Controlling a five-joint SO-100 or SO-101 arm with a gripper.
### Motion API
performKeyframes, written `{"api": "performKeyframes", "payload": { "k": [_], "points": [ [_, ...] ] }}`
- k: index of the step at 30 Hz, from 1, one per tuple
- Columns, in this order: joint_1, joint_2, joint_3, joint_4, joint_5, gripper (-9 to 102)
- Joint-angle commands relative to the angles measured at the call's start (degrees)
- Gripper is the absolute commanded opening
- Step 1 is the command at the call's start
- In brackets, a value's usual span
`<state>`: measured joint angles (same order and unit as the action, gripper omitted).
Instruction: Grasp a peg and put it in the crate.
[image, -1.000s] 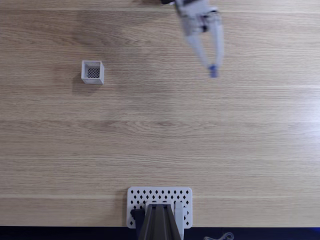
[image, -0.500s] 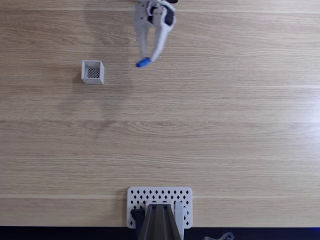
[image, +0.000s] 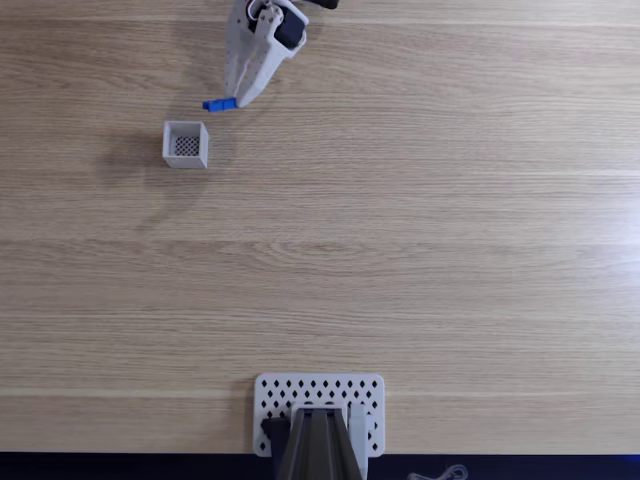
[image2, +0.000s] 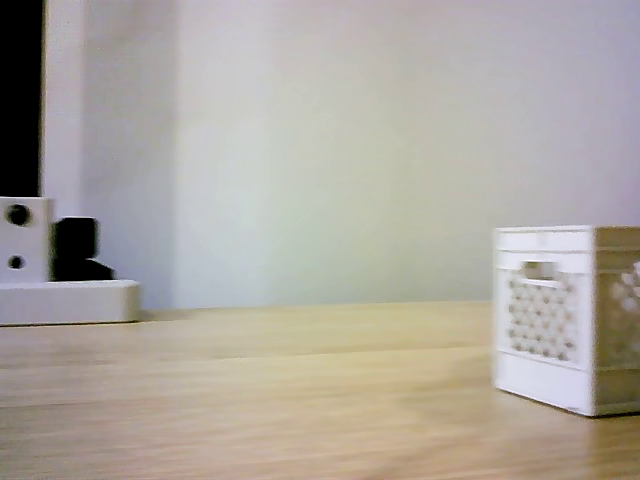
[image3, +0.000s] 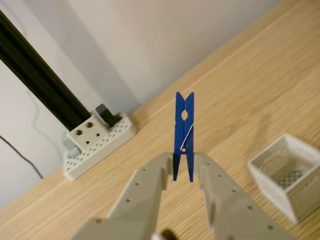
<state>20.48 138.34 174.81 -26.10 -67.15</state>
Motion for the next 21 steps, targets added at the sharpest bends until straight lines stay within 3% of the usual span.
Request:
{"api": "performKeyframes", "payload": {
  "k": [1,13,21],
  "points": [
    [1.14,-6.42,-0.79,-10.28,-4.13,-1],
    [11.51,-36.39,-18.90,-15.03,-6.42,-1],
    [12.92,-43.33,-24.35,-15.21,-6.42,-1]
  ]
}}
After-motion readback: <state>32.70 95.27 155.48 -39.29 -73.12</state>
